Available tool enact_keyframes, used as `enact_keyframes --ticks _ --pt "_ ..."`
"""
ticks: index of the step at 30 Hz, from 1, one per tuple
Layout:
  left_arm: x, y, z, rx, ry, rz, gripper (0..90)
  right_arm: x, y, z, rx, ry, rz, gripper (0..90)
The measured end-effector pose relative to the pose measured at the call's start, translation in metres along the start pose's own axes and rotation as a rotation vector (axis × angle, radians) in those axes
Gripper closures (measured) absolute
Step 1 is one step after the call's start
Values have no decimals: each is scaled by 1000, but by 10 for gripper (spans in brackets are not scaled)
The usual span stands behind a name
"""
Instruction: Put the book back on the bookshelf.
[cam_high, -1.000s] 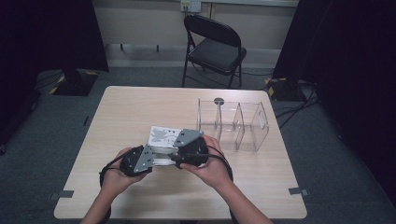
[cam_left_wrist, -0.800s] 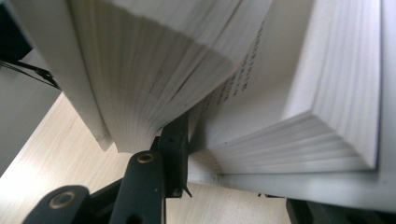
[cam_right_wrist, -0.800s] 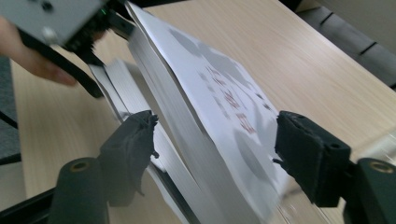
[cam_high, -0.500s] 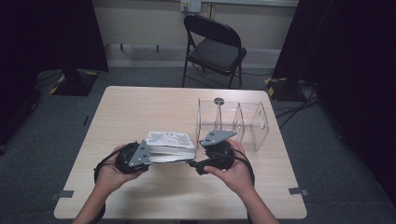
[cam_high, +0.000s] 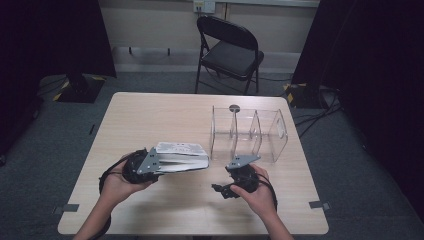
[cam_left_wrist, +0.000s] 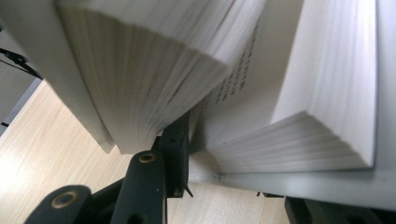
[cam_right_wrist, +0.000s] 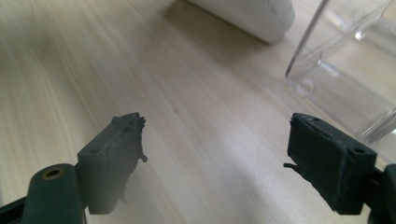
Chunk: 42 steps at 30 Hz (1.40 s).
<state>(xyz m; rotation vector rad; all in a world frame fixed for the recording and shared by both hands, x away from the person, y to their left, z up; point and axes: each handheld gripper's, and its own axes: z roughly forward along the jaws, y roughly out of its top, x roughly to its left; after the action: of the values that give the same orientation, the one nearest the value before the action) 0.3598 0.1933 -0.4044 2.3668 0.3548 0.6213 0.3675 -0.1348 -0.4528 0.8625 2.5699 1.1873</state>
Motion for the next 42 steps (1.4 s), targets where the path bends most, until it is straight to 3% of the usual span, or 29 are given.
enact_keyframes --ticks 5,14,17,18,27,31,42 --pt "2 1 -2 2 -13 -9 619 -4 -22 17 38 -26 -4 169" --pt "6 6 -6 26 -44 -31 627 -8 -34 25 72 -74 -28 165" --pt "8 10 -9 68 -50 -29 631 -8 -34 26 67 -74 -31 163" --pt "8 10 -8 53 -52 -35 632 -8 -34 26 66 -77 -30 162" --pt "13 18 -9 75 -86 -16 651 -8 -36 27 44 -85 -27 156" --pt "12 21 -12 106 -92 -2 655 -8 -36 27 42 -86 -27 156" --pt "18 24 -16 95 -112 -4 698 -8 -37 27 34 -89 -23 156"
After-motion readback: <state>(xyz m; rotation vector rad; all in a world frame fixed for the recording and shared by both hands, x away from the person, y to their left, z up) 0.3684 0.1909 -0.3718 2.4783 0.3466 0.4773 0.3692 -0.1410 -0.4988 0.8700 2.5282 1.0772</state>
